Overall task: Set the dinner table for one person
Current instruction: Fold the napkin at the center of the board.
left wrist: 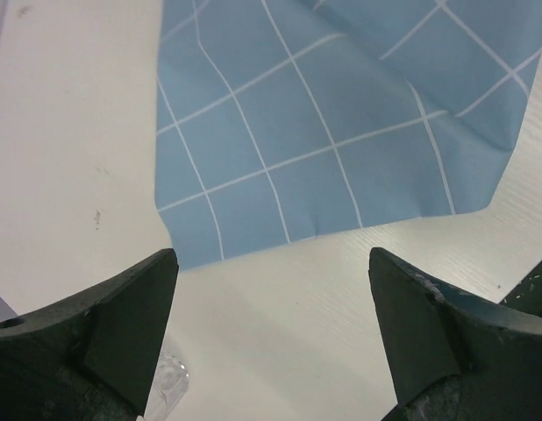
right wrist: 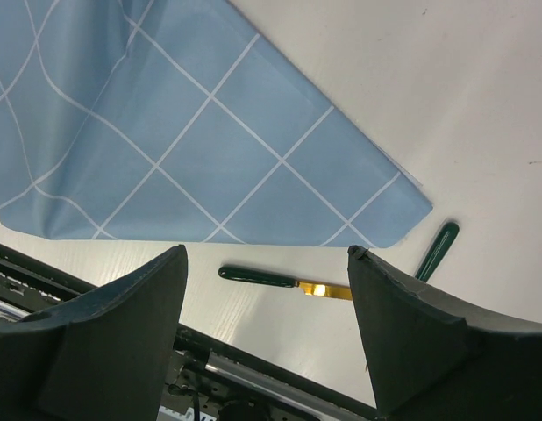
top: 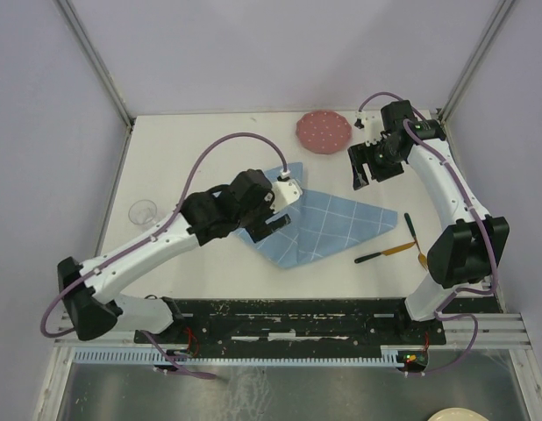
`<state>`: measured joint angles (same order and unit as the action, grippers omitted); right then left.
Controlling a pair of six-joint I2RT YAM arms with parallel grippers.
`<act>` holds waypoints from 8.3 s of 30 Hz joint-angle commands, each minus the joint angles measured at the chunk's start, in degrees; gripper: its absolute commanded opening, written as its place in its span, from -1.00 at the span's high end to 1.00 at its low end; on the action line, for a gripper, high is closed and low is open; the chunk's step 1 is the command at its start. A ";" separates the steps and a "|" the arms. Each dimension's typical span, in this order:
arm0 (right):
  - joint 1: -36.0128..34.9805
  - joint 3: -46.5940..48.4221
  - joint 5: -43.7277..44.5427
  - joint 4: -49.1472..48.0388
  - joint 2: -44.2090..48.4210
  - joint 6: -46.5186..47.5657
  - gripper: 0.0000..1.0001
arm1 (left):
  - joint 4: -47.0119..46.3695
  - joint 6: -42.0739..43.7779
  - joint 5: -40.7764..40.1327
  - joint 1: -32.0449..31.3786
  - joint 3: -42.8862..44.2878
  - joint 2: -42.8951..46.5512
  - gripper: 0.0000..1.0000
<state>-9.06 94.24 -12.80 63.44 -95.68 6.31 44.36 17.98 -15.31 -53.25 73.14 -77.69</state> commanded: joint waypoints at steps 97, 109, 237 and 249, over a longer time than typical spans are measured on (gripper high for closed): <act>0.01 -4.47 10.10 -0.29 3.52 4.24 -0.64 | -13.73 -18.55 20.48 46.23 -2.76 -31.14 0.95; 0.01 -3.19 10.51 -0.23 2.63 4.15 -0.64 | -0.39 -18.60 19.43 54.31 13.54 -27.74 0.94; 0.80 -0.84 6.91 1.34 2.80 5.03 -0.61 | 0.23 -3.21 44.97 25.09 -9.26 -1.75 -0.98; 0.75 -4.04 7.17 0.56 4.84 4.86 -0.61 | -8.02 1.75 39.76 34.60 -13.89 -5.68 -0.99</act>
<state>-8.45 91.00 -4.99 64.34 -94.11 10.87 41.01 15.38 25.69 -22.65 56.60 -80.55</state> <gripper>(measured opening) 0.804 0.991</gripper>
